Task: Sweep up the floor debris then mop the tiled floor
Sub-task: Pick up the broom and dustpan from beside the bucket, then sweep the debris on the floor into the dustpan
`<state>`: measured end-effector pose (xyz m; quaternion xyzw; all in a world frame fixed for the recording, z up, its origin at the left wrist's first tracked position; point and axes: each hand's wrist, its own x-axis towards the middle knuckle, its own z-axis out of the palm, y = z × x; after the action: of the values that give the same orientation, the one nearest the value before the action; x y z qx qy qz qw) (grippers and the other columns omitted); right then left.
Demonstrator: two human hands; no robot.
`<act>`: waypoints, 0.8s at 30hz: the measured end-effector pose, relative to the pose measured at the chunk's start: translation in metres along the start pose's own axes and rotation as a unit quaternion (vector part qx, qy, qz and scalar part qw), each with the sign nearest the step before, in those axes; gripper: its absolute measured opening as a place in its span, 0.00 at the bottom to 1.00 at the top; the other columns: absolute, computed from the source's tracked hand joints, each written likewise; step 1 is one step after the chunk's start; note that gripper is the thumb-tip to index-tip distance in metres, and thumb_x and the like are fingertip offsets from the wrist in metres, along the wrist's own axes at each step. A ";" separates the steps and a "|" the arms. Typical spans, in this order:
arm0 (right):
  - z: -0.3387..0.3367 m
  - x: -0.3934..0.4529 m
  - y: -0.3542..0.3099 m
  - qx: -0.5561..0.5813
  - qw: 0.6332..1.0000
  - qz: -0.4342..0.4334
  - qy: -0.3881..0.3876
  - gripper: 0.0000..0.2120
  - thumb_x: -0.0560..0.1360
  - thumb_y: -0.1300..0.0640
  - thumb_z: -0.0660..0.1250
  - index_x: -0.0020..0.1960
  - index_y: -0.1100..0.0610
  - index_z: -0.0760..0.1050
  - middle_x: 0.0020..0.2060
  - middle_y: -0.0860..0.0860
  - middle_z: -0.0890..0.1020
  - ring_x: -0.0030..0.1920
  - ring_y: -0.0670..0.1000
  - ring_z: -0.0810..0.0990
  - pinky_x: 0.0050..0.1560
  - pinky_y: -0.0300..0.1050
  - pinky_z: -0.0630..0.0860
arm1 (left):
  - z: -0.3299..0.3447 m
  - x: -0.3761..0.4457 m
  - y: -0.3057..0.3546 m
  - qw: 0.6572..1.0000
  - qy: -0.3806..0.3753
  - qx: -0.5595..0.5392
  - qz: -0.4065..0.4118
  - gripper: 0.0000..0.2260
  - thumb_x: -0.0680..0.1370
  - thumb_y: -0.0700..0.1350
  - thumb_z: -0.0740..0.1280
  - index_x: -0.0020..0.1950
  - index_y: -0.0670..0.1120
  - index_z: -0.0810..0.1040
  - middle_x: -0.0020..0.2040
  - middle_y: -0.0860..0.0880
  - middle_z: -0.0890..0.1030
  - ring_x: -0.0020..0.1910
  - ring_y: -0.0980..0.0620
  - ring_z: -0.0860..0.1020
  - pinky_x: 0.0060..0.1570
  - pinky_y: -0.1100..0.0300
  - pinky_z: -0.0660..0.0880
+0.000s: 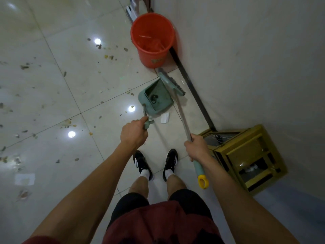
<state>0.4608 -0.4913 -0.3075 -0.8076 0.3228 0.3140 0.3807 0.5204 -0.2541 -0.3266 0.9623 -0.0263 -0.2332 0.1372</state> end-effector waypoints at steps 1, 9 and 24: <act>-0.003 0.005 0.002 -0.001 1.000 0.003 0.001 0.03 0.75 0.61 0.63 0.43 0.59 0.74 0.36 0.57 0.77 0.34 0.56 0.76 0.37 0.53 0.79 | -0.001 -0.003 -0.003 1.000 0.003 -0.002 -0.006 0.18 0.80 0.44 0.62 0.70 0.54 0.74 0.43 0.45 0.83 0.35 0.43 0.79 0.37 0.53 0.77; -0.021 0.048 0.003 0.002 0.999 0.037 -0.017 0.07 0.75 0.62 0.62 0.47 0.65 0.77 0.33 0.61 0.83 0.19 0.52 0.76 0.21 0.38 0.71 | 0.000 -0.029 -0.011 0.997 0.026 -0.025 -0.071 0.20 0.79 0.47 0.64 0.71 0.57 0.74 0.42 0.46 0.83 0.36 0.43 0.80 0.39 0.49 0.82; -0.039 0.056 0.045 -0.134 0.984 0.077 -0.090 0.15 0.72 0.72 0.65 0.59 0.69 0.73 0.50 0.64 0.83 0.49 0.64 0.84 0.47 0.56 0.83 | 0.004 -0.069 0.004 0.988 0.031 -0.021 -0.147 0.17 0.80 0.47 0.65 0.69 0.56 0.76 0.41 0.48 0.82 0.35 0.48 0.79 0.39 0.52 0.81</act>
<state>0.4696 -0.5611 -0.3482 -0.7925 0.3039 0.4542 0.2709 0.4574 -0.2508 -0.2985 0.9594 0.1246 -0.2216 0.1223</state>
